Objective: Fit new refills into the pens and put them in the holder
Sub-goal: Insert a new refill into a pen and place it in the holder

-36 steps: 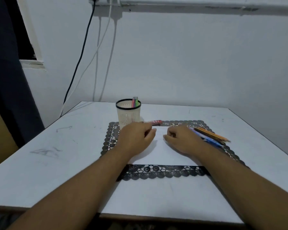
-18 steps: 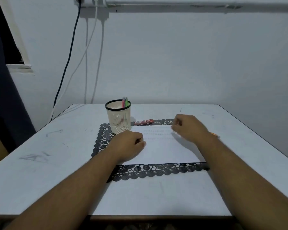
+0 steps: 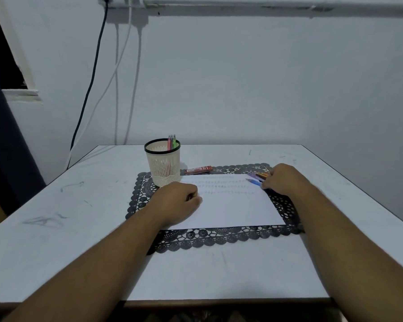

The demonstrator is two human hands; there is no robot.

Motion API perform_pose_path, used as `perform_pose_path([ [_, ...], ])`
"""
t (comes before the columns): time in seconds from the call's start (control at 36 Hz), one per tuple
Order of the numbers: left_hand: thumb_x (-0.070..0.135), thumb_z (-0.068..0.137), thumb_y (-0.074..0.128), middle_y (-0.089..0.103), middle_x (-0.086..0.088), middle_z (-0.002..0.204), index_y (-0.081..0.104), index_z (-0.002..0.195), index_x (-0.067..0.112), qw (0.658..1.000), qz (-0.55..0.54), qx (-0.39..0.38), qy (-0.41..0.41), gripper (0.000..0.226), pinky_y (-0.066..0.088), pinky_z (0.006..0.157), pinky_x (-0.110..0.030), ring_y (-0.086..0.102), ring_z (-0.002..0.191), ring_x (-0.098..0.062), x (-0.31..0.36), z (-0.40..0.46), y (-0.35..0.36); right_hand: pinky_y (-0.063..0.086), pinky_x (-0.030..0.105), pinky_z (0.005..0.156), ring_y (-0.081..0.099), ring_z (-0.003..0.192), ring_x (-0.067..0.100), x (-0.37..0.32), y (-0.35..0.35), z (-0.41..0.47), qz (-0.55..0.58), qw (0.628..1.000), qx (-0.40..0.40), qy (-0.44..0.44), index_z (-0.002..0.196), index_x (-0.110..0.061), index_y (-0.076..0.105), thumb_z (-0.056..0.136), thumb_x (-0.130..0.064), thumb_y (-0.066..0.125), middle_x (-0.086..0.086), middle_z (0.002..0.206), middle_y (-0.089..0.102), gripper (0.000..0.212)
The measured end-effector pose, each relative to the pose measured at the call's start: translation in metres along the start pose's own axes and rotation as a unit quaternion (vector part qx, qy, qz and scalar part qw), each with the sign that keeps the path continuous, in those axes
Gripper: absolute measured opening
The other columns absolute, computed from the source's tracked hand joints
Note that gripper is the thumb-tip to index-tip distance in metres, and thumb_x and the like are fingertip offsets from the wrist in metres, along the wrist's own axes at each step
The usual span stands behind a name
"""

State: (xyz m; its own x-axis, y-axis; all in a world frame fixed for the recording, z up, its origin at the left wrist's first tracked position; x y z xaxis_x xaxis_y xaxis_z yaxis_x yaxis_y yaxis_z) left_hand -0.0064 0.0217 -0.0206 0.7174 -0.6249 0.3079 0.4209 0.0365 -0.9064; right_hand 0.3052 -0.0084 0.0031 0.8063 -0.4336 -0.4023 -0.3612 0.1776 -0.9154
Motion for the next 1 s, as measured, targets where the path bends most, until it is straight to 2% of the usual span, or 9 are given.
perform_pose_path([
  [0.06,0.043,0.099,0.054,0.057,0.009,0.065,0.049,0.068,0.022,1.0,-0.002,0.004,0.001,0.037,0.031,0.055,-0.03,0.051,0.064,-0.007,0.0,0.0,0.0,0.04,0.03,0.061,0.056,0.065,0.024,-0.002,-0.001,-0.003,0.026,1.0,0.002,-0.016,0.071,-0.008,0.06,0.076,-0.02,0.077,0.005,0.07,0.058,0.022],
  [0.14,0.042,0.097,0.055,0.056,0.009,0.063,0.047,0.067,0.022,1.0,-0.013,0.011,0.002,0.037,0.032,0.054,-0.029,0.05,0.062,-0.007,-0.001,0.0,0.0,0.029,0.029,0.057,0.038,0.055,0.019,-0.012,-0.004,-0.01,0.103,0.991,0.01,-0.086,0.063,-0.015,0.044,0.087,-0.015,0.074,0.002,0.06,0.041,0.038],
  [0.25,0.041,0.094,0.053,0.06,0.014,0.07,0.054,0.072,0.028,0.999,-0.027,0.034,0.017,0.025,0.045,0.061,-0.032,0.055,0.069,-0.004,0.001,0.002,-0.003,0.04,0.031,0.061,0.051,0.062,0.015,-0.039,0.002,-0.028,0.13,0.974,0.013,-0.184,0.072,-0.016,0.062,0.094,-0.029,0.073,-0.001,0.069,0.06,0.027],
  [0.36,0.034,0.095,0.063,0.056,0.016,0.089,0.056,0.092,0.036,0.993,-0.03,0.093,0.06,0.007,0.04,0.065,-0.029,0.048,0.079,-0.001,0.005,0.006,-0.01,0.04,0.03,0.061,0.052,0.065,0.011,-0.077,0.027,-0.049,0.101,0.958,-0.034,-0.267,0.085,-0.022,0.07,0.095,-0.03,0.073,-0.008,0.073,0.063,0.012],
  [0.53,0.038,0.088,0.069,0.055,0.019,0.103,0.06,0.103,0.035,0.992,-0.033,0.095,0.081,0.018,0.042,0.079,-0.023,0.047,0.099,-0.005,0.007,0.004,-0.005,0.045,0.033,0.065,0.057,0.078,0.007,-0.105,0.055,-0.07,0.035,0.935,-0.011,-0.353,0.086,-0.028,0.068,0.092,-0.035,0.066,-0.012,0.087,0.066,0.009],
  [0.69,0.033,0.089,0.069,0.061,0.019,0.081,0.068,0.088,0.034,0.997,-0.014,0.052,0.049,0.002,0.049,0.07,-0.033,0.054,0.081,-0.002,0.002,0.004,-0.004,0.047,0.029,0.066,0.059,0.076,0.005,-0.088,0.051,-0.058,0.078,0.944,-0.057,-0.316,0.095,-0.035,0.069,0.09,-0.037,0.073,-0.014,0.09,0.066,0.007],
  [0.86,0.026,0.091,0.065,0.064,0.019,0.082,0.073,0.088,0.03,0.998,-0.008,0.063,0.022,0.009,0.041,0.067,-0.025,0.055,0.082,-0.002,-0.001,0.004,-0.006,0.041,0.021,0.065,0.059,0.078,0.001,-0.057,0.028,-0.044,0.08,0.957,-0.103,-0.258,0.091,-0.029,0.075,0.094,-0.021,0.071,-0.015,0.086,0.07,0.009],
  [0.94,0.03,0.091,0.064,0.062,0.019,0.082,0.072,0.091,0.031,0.999,-0.008,0.05,0.02,0.007,0.047,0.069,-0.028,0.055,0.082,-0.002,-0.005,0.006,-0.004,0.046,0.024,0.067,0.061,0.078,0.006,-0.058,0.03,-0.042,0.098,0.958,-0.103,-0.251,0.088,-0.026,0.075,0.093,-0.019,0.072,-0.011,0.085,0.072,0.01],
  [1.0,0.035,0.092,0.065,0.062,0.019,0.085,0.071,0.094,0.033,0.999,-0.004,0.041,0.025,0.007,0.05,0.072,-0.031,0.056,0.083,-0.003,-0.005,0.007,-0.002,0.044,0.018,0.065,0.058,0.075,0.003,-0.062,0.035,-0.043,0.092,0.955,-0.105,-0.263,0.089,-0.024,0.075,0.094,-0.019,0.072,-0.011,0.085,0.072,0.007],
])
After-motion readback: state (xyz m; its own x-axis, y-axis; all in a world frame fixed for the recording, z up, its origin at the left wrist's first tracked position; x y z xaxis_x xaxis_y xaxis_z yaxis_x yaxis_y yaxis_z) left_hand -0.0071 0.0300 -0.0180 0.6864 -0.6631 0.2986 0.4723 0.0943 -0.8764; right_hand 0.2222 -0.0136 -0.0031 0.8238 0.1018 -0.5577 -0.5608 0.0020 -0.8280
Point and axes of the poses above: each hand's wrist, its own z-axis towards the middle knuckle, its own y-axis out of the palm, x = y × z, the point moved 3 cm from there along z, towards the middle knuckle
